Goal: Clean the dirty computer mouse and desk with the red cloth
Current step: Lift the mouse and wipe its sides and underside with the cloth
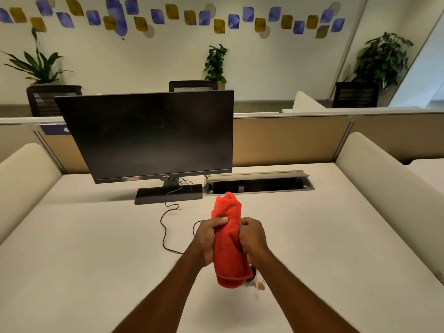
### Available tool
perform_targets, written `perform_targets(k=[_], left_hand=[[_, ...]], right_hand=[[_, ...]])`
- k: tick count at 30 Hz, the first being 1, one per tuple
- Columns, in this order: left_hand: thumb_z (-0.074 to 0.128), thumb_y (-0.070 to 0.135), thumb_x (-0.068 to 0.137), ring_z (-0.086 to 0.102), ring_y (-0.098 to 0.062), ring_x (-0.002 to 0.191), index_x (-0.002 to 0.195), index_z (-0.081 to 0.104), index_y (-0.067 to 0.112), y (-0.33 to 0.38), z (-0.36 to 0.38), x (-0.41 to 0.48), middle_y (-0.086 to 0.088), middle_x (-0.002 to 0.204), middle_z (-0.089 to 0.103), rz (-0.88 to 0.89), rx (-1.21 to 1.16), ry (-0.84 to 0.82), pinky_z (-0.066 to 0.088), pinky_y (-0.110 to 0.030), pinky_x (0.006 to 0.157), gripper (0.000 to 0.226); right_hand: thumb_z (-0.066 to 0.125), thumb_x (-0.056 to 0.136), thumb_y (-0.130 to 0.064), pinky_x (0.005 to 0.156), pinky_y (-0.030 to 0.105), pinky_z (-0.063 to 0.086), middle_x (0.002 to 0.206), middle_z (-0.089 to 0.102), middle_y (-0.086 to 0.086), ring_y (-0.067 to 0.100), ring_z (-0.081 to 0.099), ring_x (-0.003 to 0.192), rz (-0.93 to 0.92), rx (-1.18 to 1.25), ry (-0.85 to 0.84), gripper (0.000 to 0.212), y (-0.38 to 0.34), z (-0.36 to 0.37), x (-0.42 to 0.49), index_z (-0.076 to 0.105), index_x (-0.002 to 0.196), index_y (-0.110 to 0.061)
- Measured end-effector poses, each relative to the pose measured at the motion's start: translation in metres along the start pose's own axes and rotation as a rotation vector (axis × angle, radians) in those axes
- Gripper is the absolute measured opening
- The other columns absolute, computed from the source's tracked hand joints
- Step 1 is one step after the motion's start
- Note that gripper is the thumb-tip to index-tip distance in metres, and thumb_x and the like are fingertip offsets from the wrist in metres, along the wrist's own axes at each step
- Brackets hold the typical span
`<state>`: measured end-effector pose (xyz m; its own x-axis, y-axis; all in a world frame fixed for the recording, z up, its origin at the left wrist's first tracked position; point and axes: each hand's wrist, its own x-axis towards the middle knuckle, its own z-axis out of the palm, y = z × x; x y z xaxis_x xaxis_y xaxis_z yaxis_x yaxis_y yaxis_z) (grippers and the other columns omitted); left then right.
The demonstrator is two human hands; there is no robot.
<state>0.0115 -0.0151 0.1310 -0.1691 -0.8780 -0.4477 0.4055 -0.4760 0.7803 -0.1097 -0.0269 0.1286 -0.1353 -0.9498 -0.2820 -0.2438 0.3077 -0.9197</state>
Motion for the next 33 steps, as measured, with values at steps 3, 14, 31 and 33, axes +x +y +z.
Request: perform_targets(k=[3, 14, 31, 33], left_hand=[[0.062, 0.025, 0.089, 0.072, -0.033, 0.085, 0.115, 0.064, 0.009, 0.002, -0.011, 0.006, -0.017, 0.099, 0.075, 0.039, 0.087, 0.076, 0.059, -0.042, 0.07, 0.03], [0.049, 0.027, 0.1, 0.057, -0.018, 0.083, 0.11, 0.055, 0.008, -0.016, -0.036, 0.048, -0.004, 0.097, 0.054, 0.361, 1.269, 0.177, 0.042, -0.027, 0.069, 0.022], [0.062, 0.008, 0.078, 0.054, -0.022, 0.072, 0.08, 0.065, 0.011, -0.064, -0.041, 0.089, -0.007, 0.082, 0.059, 0.502, 1.418, 0.07, 0.042, -0.036, 0.064, 0.005], [0.063, 0.01, 0.081, 0.054, -0.021, 0.085, 0.1, 0.07, 0.013, -0.066, -0.04, 0.088, -0.004, 0.097, 0.065, 0.518, 1.418, 0.092, 0.047, -0.038, 0.073, 0.02]], right_hand=[[0.048, 0.097, -0.018, 0.073, 0.044, 0.058, 0.091, 0.07, 0.019, 0.028, 0.066, 0.08, 0.004, -0.067, -0.147, 0.025, 0.004, -0.007, 0.007, 0.067, 0.094, -0.002], [0.078, 0.074, -0.04, 0.108, 0.023, 0.025, 0.155, 0.027, -0.004, 0.013, 0.028, 0.14, -0.149, -0.656, -0.449, 0.088, 0.097, -0.064, 0.044, 0.033, 0.148, -0.024], [0.085, 0.049, -0.05, 0.095, 0.036, 0.047, 0.121, 0.05, -0.015, 0.007, 0.049, 0.111, -0.443, -0.631, -0.594, 0.097, 0.135, -0.053, 0.069, 0.037, 0.132, -0.042], [0.086, 0.051, -0.05, 0.099, 0.036, 0.045, 0.126, 0.048, -0.016, 0.008, 0.046, 0.116, -0.439, -0.627, -0.606, 0.097, 0.136, -0.055, 0.069, 0.036, 0.134, -0.044]])
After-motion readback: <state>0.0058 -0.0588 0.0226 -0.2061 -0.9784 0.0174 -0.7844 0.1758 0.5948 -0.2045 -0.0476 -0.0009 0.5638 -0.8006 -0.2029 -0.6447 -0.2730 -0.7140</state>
